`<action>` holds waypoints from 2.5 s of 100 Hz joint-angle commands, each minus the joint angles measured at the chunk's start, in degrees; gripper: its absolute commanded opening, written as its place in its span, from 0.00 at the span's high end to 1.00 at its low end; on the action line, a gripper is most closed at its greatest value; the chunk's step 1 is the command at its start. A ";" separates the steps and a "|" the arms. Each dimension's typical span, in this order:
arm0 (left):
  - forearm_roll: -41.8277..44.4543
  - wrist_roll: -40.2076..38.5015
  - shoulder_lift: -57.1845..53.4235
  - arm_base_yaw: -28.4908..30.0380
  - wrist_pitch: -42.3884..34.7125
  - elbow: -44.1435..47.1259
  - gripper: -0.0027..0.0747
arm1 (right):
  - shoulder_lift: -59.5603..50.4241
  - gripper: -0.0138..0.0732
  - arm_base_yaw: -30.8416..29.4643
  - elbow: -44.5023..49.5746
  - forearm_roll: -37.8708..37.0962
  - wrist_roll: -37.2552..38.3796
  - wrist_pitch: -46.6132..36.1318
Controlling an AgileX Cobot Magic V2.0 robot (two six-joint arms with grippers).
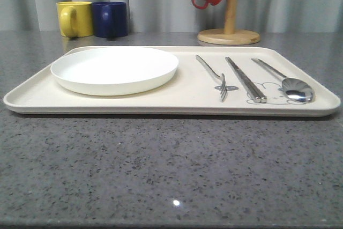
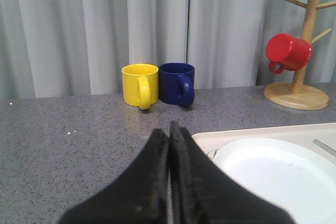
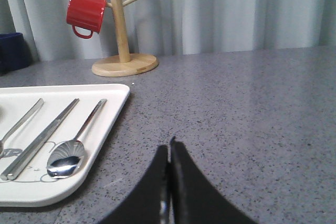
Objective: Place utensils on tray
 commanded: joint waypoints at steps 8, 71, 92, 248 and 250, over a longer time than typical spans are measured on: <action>-0.63 -0.02 0.28 -0.24 -3.53 -1.49 0.99 | -1.09 0.93 -0.26 -1.06 0.16 -0.44 -5.32; -0.63 -0.02 0.28 -0.24 -3.53 -1.49 0.99 | -1.09 0.93 -0.26 -1.06 0.16 -0.44 -5.25; -0.63 -0.02 0.28 -0.24 -3.53 -1.49 0.99 | -1.09 0.93 -0.26 -1.06 0.16 -0.44 -5.25; 34.15 -33.89 -26.50 5.92 -10.66 27.03 0.99 | -1.03 0.93 -0.26 -1.06 0.16 -0.44 -5.25; 34.15 -33.89 -26.50 5.92 -10.79 27.03 0.99 | -1.03 0.93 -0.26 -1.06 0.16 -0.44 -5.25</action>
